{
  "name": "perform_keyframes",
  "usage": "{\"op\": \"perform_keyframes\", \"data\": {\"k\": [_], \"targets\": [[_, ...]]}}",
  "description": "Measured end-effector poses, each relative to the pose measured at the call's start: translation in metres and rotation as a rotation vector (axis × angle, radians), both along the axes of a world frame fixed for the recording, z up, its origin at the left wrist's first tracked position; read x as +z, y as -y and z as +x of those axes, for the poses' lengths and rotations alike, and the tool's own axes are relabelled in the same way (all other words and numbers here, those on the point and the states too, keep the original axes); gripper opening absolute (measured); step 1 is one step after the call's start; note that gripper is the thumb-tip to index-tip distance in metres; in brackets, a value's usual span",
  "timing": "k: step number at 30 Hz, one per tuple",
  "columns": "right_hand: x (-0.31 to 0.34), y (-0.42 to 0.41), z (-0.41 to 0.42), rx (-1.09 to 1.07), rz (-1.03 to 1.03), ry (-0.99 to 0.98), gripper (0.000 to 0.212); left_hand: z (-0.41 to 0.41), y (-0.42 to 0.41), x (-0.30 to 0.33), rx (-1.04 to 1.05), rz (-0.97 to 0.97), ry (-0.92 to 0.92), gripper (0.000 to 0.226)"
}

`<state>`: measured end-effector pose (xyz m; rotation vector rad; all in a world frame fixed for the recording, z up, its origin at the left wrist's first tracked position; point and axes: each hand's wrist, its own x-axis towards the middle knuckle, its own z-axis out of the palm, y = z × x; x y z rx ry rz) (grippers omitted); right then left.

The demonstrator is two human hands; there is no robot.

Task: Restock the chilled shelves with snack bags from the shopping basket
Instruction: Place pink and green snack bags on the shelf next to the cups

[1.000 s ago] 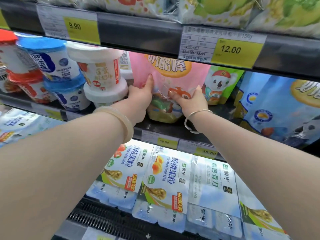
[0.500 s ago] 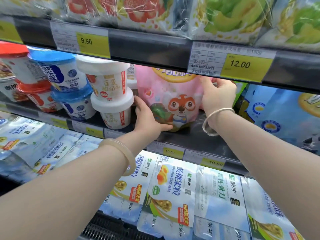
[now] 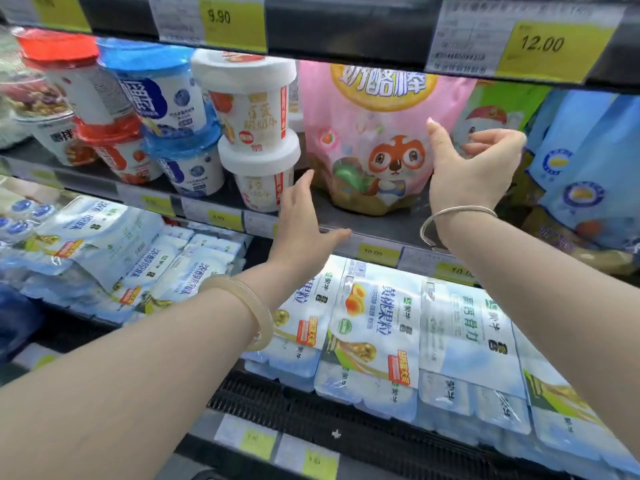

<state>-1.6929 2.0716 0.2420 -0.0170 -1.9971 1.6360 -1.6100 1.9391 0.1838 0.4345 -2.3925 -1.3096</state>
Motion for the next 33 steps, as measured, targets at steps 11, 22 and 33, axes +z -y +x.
{"op": "perform_keyframes", "data": {"k": [11, 22, 33], "targets": [[-0.076, 0.042, 0.151, 0.28, -0.038, 0.166, 0.035, 0.108, 0.0, -0.055, -0.046, -0.143, -0.031, 0.055], [-0.264, 0.028, 0.328, 0.446, 0.252, 0.65, 0.034, 0.285, 0.026, -0.212, -0.076, -0.05, 0.527, 0.034], [-0.429, 0.008, 0.426, 0.425, 0.627, 1.413, 0.016, 0.383, 0.028, -0.354, -0.297, -0.341, 1.341, 0.034]]}}
